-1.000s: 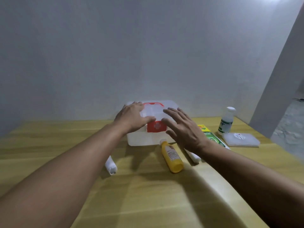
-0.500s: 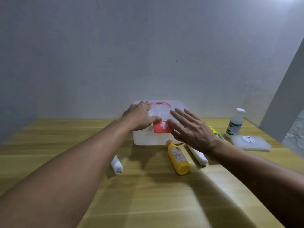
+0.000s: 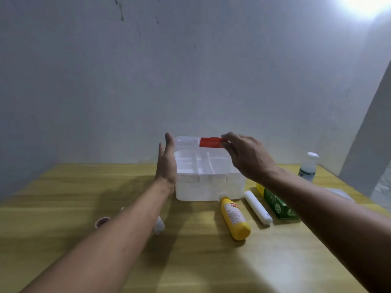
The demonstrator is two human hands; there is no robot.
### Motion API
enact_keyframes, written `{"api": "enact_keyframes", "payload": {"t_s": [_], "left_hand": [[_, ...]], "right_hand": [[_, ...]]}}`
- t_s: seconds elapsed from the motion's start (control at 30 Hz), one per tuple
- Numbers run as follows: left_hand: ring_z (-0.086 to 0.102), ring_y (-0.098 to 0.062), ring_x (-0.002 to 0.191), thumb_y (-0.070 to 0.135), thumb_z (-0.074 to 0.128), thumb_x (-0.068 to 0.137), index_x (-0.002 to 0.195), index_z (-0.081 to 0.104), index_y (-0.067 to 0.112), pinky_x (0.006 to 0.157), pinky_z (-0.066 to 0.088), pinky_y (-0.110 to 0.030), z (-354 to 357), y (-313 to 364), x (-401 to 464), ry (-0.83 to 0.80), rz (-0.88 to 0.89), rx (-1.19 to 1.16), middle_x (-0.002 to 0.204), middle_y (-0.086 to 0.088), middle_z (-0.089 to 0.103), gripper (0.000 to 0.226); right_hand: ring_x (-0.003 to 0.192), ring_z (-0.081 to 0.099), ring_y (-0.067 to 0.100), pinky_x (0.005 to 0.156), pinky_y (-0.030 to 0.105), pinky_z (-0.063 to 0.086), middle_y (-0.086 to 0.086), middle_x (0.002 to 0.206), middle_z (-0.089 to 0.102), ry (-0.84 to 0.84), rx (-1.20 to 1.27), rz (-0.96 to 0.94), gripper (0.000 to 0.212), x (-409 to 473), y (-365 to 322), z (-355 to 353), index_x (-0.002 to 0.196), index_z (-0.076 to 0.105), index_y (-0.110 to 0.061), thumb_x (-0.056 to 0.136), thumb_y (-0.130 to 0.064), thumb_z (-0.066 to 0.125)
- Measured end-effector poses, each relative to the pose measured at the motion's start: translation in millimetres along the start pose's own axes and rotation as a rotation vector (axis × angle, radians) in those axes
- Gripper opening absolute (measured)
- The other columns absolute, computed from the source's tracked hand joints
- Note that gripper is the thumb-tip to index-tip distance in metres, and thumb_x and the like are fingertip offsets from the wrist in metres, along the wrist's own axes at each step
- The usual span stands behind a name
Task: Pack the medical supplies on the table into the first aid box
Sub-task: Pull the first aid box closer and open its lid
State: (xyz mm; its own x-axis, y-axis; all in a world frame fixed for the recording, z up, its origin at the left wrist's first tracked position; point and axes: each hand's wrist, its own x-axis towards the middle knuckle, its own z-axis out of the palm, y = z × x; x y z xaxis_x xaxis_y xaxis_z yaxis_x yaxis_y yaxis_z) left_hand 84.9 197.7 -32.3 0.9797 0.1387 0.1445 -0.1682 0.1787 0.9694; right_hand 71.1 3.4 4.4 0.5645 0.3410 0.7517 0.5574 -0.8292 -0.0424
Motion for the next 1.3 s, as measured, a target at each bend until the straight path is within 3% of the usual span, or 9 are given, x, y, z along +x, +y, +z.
{"api": "enact_keyframes", "payload": {"t_s": [0.13,0.2,0.37,0.5,0.57,0.7,0.9,1.07,1.3], "left_hand": [[0.045,-0.03,0.13,0.057,0.029,0.095,0.138,0.04,0.021,0.107,0.037,-0.05,1.3,-10.6,-0.2,0.012,0.126,0.335,0.143,-0.006,0.048,0.058],[0.051,-0.031,0.118,0.043,0.034,0.095,0.124,0.047,0.022,0.098,0.044,-0.05,2.4,-14.2,2.0,0.071,0.179,0.573,0.127,-0.004,0.055,0.039],[0.031,-0.029,0.141,0.041,0.03,0.096,0.139,0.039,0.012,0.115,0.028,-0.051,1.2,-14.6,17.9,-0.096,0.278,1.141,0.154,-0.008,0.034,0.052],[-0.003,-0.023,0.15,0.054,0.022,0.096,0.152,0.008,0.008,0.12,0.004,-0.042,-0.2,-22.8,25.7,-0.243,0.213,1.362,0.163,-0.008,-0.003,0.074],[-0.011,-0.021,0.149,0.059,0.017,0.094,0.151,-0.002,0.007,0.119,0.001,-0.039,0.8,-24.7,26.7,-0.268,0.16,1.416,0.161,-0.008,-0.012,0.079],[-0.013,-0.022,0.148,0.061,0.013,0.093,0.151,-0.004,0.006,0.119,-0.001,-0.038,2.8,-20.7,28.7,-0.314,0.108,1.486,0.161,-0.01,-0.015,0.082],[-0.011,-0.024,0.149,0.065,0.011,0.092,0.15,-0.003,0.005,0.119,-0.002,-0.039,4.8,-21.0,26.6,-0.3,0.107,1.543,0.161,-0.011,-0.012,0.085],[-0.013,-0.023,0.148,0.064,0.011,0.092,0.151,-0.002,0.006,0.118,-0.005,-0.042,7.2,-18.1,25.2,-0.306,0.069,1.512,0.161,-0.01,-0.012,0.084],[-0.009,-0.024,0.149,0.07,0.013,0.089,0.152,0.004,0.008,0.117,-0.008,-0.055,10.7,-8.9,31.6,-0.316,0.082,1.609,0.162,-0.01,-0.006,0.089]], "right_hand": [[0.078,0.062,0.034,0.061,0.032,0.039,0.015,0.092,0.072,0.049,0.063,0.081,0.021,28.4,2.9,-1.8,0.106,0.067,-0.009,0.094,-0.021,0.054],[0.089,0.06,0.031,0.066,0.029,0.033,0.012,0.097,0.071,0.07,0.048,0.112,0.022,42.7,5.4,-0.5,0.108,0.068,-0.01,0.095,-0.022,0.054],[0.092,0.06,0.032,0.067,0.031,0.039,0.013,0.101,0.072,0.081,0.023,0.174,0.025,72.0,11.3,0.4,0.111,0.069,-0.011,0.095,-0.023,0.054],[0.073,0.059,0.021,0.052,0.015,0.031,0.013,0.1,0.074,0.069,0.052,0.201,0.026,84.6,17.3,7.1,0.111,0.069,-0.011,0.093,-0.024,0.057],[0.075,0.064,0.023,0.053,0.016,0.035,0.013,0.102,0.074,0.041,0.05,0.216,0.026,89.7,22.2,12.5,0.113,0.068,-0.012,0.093,-0.025,0.057],[0.083,0.065,0.03,0.071,0.039,0.054,0.015,0.106,0.07,-0.047,-0.039,0.25,0.03,101.1,32.3,28.0,0.121,0.059,-0.015,0.093,-0.026,0.057],[0.134,0.038,0.031,0.109,0.061,0.028,0.009,0.142,0.046,-0.247,-0.142,0.262,0.054,111.2,44.6,50.6,0.138,0.039,-0.015,0.089,-0.018,0.06],[0.146,0.013,0.036,0.113,0.061,0.023,0.012,0.159,0.018,-0.399,-0.135,0.262,0.073,109.8,51.9,50.5,0.148,0.018,-0.017,0.088,-0.012,0.059],[0.12,0.053,0.034,0.094,0.045,0.048,0.015,0.136,0.054,-0.38,-0.101,0.337,0.057,54.7,52.7,8.0,0.139,0.038,-0.015,0.088,-0.021,0.061]]}}
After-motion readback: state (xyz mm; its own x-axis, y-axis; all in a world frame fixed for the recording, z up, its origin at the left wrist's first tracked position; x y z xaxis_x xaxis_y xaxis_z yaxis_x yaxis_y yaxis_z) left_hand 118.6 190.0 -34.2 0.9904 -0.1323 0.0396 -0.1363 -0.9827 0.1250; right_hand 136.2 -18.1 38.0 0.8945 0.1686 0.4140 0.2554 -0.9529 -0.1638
